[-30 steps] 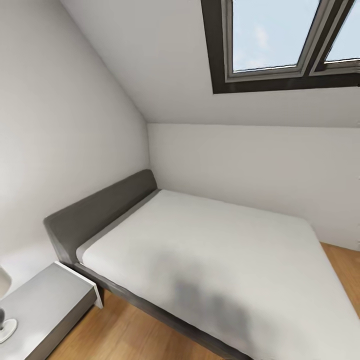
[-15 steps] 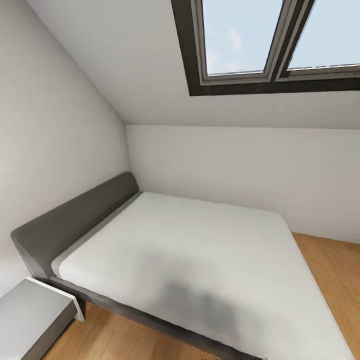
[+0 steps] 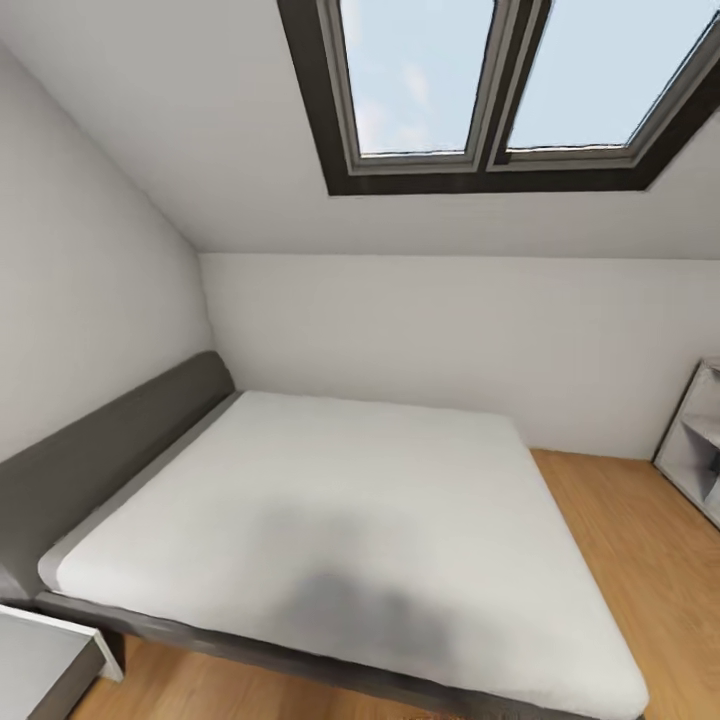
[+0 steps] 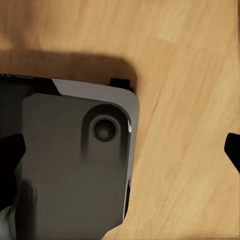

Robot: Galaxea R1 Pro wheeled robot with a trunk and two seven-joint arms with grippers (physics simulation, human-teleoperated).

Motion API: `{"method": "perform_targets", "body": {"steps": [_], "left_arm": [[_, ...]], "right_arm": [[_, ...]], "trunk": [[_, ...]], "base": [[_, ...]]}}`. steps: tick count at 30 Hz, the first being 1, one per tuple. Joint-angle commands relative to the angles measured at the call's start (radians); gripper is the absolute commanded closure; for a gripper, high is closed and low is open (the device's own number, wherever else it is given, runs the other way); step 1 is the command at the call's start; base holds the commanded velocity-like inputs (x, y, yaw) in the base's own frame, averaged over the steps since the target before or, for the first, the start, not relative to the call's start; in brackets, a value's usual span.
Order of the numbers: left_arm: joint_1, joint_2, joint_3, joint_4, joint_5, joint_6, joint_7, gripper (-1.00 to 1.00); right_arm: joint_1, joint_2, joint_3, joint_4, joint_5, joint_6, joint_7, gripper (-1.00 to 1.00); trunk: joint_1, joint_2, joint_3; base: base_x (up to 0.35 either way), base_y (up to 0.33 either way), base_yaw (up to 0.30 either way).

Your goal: Attach the digital camera to the camera tripod in the bedroom.

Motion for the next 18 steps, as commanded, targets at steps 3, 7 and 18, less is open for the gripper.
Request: {"method": "perform_targets", "body": {"steps": [3,7,18], "left_arm": [[-0.001,0.0,0.007,0.002,-0.012,-0.004,0.003,1.0],[-0.001,0.0,0.007,0.002,-0.012,-0.006,0.003,1.0],[-0.001,-0.002,0.006,0.001,-0.012,-0.014,0.004,1.0]], "right_arm": [[-0.002,-0.001,-0.009,0.003,0.009,-0.005,0.002,-1.0],[-0.002,-0.001,-0.009,0.003,0.009,-0.005,0.002,-1.0],[-0.002,0.0,-0.007,0.003,0.009,-0.005,0.002,-1.0]], "trunk": [[-0.011,0.02,0.008],[-0.027,0.048,0.021],[-0.069,0.125,0.055]], "base": [[0.0,0.0,-0.287],[0.0,0.0,-0.288],[0.0,0.0,-0.29]]}}
